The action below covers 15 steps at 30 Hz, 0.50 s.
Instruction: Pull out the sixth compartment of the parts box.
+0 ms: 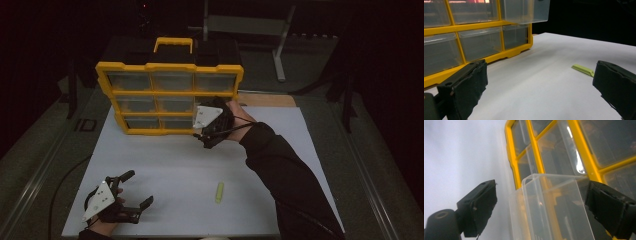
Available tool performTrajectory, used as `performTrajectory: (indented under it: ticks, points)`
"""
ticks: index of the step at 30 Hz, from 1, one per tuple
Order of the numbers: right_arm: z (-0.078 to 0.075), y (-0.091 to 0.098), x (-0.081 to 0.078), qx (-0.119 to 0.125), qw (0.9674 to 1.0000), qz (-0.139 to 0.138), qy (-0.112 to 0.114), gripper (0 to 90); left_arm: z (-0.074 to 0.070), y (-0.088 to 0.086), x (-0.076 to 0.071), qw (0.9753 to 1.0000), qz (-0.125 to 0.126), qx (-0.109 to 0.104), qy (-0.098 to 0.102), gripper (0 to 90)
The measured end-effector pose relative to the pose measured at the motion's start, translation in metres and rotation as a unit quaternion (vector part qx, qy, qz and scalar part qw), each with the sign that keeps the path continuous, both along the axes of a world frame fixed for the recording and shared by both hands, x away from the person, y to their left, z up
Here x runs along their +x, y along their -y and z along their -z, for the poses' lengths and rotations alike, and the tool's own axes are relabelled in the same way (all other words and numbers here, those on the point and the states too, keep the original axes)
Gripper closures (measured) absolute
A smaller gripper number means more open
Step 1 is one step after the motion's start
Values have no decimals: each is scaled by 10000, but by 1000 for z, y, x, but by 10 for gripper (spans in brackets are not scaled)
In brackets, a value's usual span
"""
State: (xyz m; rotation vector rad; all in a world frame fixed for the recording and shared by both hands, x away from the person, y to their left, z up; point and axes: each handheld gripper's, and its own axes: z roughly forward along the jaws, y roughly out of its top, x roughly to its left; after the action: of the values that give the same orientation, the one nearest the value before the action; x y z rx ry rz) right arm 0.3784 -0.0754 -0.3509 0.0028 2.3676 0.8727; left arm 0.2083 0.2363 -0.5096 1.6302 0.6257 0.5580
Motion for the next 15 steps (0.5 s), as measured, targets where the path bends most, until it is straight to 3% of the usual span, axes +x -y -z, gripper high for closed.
performTrajectory:
  ticks: [5,6,7,11,15]
  points:
    - [-9,11,2,550,9982,109,-199,97,0,0,0,10000,-9,12,-1,6]
    - [-9,11,2,550,9982,109,-199,97,0,0,0,10000,-10,12,1,6]
    - [-13,16,3,782,9965,139,-265,98,0,0,0,10000,-13,7,1,6]
    - [-19,28,4,1297,9904,123,-452,99,0,0,0,10000,-11,12,-4,6]
    - [-22,38,4,1544,9863,198,-548,106,0,0,0,10000,-14,12,4,6]
